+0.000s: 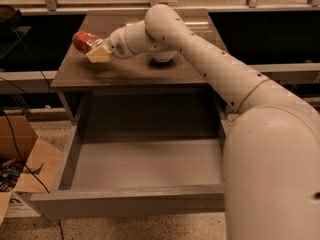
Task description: Place coke can into top drawer
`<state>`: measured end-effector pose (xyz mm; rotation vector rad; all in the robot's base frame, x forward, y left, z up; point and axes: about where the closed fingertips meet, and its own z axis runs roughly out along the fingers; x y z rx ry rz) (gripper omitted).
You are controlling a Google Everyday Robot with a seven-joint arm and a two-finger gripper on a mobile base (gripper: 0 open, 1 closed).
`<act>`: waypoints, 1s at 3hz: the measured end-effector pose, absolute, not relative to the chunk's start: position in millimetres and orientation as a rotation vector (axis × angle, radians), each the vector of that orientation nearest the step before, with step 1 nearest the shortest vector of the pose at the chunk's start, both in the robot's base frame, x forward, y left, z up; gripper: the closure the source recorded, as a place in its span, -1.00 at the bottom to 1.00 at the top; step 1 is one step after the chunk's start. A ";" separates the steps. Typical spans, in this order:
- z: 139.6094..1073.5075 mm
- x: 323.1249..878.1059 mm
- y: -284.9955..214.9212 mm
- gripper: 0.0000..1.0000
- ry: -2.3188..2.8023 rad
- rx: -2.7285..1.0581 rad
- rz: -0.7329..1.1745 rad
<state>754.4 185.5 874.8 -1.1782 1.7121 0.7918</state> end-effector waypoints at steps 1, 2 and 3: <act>887.6 707.4 146.9 1.00 1.653 -1.181 0.829; 893.1 652.3 93.0 1.00 1.662 -1.246 0.813; 892.0 592.9 50.9 1.00 1.733 -1.392 0.763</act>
Offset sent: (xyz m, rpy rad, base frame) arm -0.1758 -0.1675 0.0282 -0.0735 -0.0226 0.1166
